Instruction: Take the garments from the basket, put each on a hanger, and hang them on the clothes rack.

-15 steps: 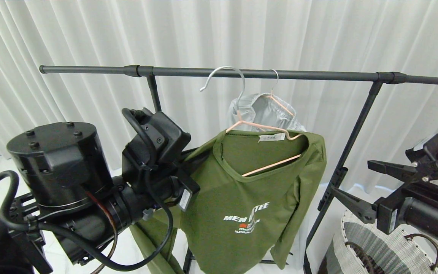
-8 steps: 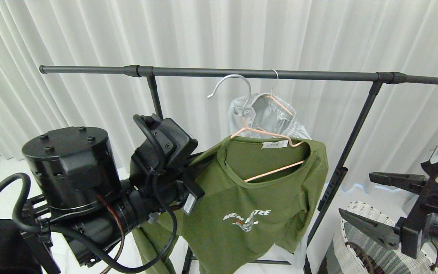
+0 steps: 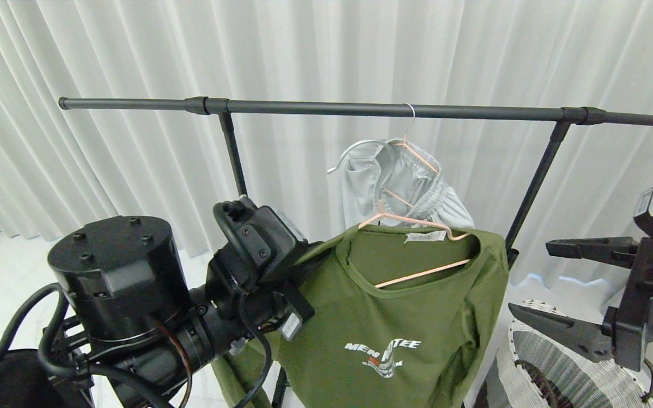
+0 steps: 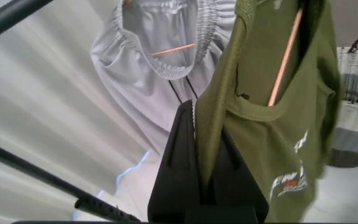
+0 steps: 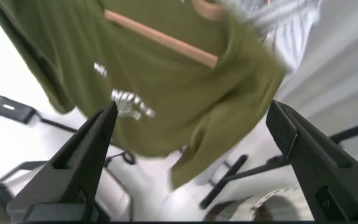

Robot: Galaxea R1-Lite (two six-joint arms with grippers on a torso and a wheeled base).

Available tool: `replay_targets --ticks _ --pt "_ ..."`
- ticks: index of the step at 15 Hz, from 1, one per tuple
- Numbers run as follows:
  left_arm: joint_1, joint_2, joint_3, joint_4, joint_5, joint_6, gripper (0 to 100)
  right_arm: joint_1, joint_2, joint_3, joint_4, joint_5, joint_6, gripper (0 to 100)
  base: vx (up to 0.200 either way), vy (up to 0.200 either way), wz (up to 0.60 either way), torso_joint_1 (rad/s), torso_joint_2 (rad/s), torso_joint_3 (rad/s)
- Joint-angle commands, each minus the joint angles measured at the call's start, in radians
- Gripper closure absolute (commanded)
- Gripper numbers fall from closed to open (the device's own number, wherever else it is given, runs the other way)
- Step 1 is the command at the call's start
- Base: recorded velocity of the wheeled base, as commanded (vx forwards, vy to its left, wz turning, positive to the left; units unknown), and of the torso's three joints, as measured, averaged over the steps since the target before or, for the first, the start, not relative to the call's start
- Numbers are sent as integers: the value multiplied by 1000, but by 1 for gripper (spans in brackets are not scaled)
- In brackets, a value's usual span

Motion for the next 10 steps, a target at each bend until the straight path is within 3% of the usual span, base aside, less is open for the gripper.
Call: replay_targets --ticks 1,6,10 --pt "-8 6 21 -3 -17 13 100 -3 61 -43 2 35 -55 0 0 0 0 0 0 0" --pt "-17 9 24 -31 -65 75 100 6 198 -170 24 178 -207 0 0 0 0 0 0 0" --pt "-34 3 19 -32 -65 76 100 58 296 -234 22 212 -213 0 0 0 0 0 0 0"
